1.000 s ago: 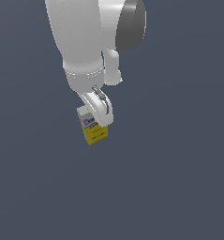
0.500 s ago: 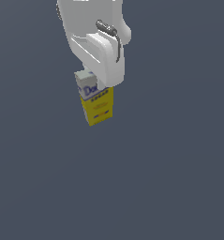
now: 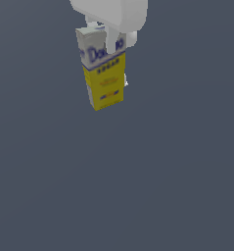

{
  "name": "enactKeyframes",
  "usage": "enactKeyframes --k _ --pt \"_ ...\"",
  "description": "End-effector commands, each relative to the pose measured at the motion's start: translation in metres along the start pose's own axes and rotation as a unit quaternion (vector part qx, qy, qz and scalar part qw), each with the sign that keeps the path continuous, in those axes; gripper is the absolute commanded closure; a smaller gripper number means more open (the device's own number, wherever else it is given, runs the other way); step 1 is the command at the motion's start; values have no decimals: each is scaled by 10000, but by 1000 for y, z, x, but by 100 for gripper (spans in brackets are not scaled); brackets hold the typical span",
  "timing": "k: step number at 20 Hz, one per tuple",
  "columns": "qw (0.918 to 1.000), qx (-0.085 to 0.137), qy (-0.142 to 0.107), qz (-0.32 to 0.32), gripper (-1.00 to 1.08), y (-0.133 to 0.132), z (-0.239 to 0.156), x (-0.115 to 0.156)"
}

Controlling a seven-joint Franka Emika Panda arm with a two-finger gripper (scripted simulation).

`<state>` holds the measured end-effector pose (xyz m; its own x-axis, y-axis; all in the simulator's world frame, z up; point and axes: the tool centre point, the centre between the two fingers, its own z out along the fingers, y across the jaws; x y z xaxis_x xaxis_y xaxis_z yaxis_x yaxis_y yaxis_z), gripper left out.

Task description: Pick up the object and move it to a goal position.

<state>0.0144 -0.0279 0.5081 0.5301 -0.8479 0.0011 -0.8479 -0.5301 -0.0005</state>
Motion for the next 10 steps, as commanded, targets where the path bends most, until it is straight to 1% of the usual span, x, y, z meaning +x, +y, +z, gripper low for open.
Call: enactKeyframes --k 1,10 --pt "10000 -5 -3 1 108 0 -16 -3" --pt "10000 -4 -4 -2 108 -2 -46 -8"
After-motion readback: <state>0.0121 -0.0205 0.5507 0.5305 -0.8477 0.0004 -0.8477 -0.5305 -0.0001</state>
